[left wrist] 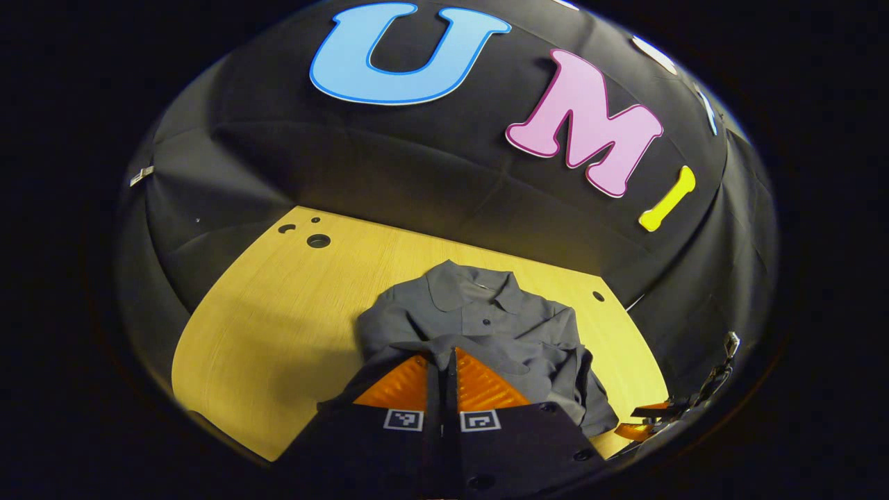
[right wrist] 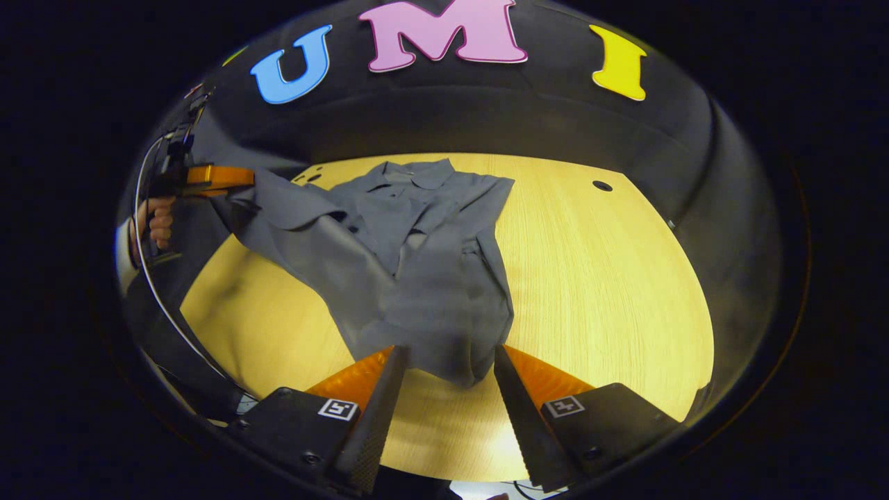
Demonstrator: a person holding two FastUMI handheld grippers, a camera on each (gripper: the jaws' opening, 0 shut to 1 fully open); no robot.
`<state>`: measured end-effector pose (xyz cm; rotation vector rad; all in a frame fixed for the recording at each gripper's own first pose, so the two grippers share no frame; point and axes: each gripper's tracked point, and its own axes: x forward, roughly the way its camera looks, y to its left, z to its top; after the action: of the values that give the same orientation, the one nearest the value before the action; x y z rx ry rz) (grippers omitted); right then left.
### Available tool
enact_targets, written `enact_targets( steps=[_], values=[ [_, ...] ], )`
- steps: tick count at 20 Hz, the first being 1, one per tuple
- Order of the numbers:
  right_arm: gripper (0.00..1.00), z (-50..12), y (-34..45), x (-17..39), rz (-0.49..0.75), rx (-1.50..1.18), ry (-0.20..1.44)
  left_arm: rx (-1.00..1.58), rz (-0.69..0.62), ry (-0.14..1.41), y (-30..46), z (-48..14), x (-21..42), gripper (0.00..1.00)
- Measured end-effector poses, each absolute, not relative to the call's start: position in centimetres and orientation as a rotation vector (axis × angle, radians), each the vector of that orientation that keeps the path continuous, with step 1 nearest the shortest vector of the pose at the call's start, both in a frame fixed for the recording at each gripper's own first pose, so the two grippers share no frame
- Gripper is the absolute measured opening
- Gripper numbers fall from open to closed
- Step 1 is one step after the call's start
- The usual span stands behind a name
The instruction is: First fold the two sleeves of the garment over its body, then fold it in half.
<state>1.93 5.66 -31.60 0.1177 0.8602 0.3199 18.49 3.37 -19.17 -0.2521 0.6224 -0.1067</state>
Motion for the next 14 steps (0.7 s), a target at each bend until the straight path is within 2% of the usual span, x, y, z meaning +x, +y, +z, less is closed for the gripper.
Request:
enact_targets(
  steps=[5, 8, 9, 11, 13, 14],
  values=[
    [0.80, -34.2, 8.8, 2.9, 0.397, 0.045, 0.899, -0.242, -0.097, 0.634, 3.7, -19.5, 18.1, 0.05],
    [0.78, -36.8, 9.1, 3.1, 0.394, -0.031, 0.961, -0.232, -0.091, 0.641, 3.9, -19.8, 17.9, 0.05],
    [0.70, -37.8, 8.9, 3.1, 0.385, -0.042, 0.993, -0.229, -0.090, 0.644, 3.8, -20.0, 17.8, 0.05],
    [0.29, -37.1, 9.4, 4.1, 0.394, 0.023, 0.987, -0.224, -0.087, 0.651, 3.8, -20.3, 17.6, 0.05],
    [0.05, -36.2, 9.3, 4.8, 0.392, 0.108, 0.973, -0.228, -0.083, 0.649, 3.9, -20.3, 17.7, 0.05],
    [0.05, -34.9, 9.1, 5.6, 0.386, 0.153, 0.937, -0.230, -0.082, 0.649, 4.0, -20.3, 17.6, 0.05]
  ],
)
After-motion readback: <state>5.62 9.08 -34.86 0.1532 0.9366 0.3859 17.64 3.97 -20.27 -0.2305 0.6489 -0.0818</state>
